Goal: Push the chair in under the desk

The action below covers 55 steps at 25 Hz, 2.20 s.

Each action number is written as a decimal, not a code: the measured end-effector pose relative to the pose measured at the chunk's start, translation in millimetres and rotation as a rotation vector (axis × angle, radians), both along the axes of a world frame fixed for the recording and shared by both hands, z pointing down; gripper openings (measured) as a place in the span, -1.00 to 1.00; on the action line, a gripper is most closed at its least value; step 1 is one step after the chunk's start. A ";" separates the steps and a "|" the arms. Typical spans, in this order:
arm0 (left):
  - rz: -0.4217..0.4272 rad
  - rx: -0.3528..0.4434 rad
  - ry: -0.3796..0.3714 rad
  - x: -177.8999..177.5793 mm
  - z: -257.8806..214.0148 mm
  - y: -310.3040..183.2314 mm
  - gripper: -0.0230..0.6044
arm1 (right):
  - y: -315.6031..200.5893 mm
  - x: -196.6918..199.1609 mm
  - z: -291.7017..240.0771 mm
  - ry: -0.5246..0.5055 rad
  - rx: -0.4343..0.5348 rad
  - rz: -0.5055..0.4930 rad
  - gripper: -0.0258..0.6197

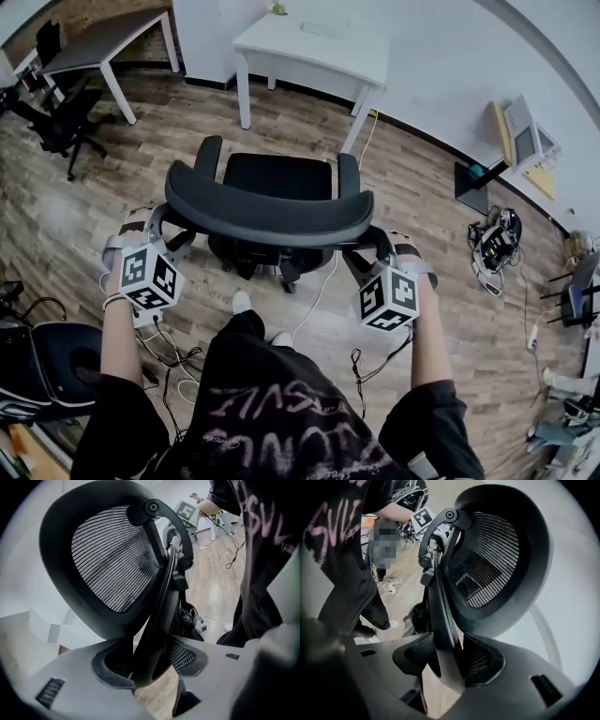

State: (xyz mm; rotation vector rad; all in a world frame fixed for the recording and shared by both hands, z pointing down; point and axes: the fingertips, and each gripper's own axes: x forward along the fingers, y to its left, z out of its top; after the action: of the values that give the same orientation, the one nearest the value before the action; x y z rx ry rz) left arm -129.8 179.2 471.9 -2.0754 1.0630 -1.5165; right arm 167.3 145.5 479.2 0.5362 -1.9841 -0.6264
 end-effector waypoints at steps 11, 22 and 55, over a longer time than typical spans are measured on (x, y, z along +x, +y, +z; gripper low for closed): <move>-0.008 0.027 0.010 -1.0 -1.5 -7.1 -0.19 | -6.2 -1.9 -2.0 -0.023 0.030 0.018 -0.29; -0.011 0.053 0.019 -3.0 1.1 -11.6 -0.19 | -12.1 -4.3 0.8 -0.019 0.049 0.029 -0.28; 0.068 0.049 0.059 -29.6 3.1 -182.7 -0.19 | -168.8 -30.4 3.2 -0.014 0.072 0.116 -0.26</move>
State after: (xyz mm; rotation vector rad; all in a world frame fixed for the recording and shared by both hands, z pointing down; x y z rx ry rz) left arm -159.4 -3.5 475.0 -2.1133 1.0289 -1.3911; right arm 136.9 -23.3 482.4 0.6956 -1.9338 -0.6255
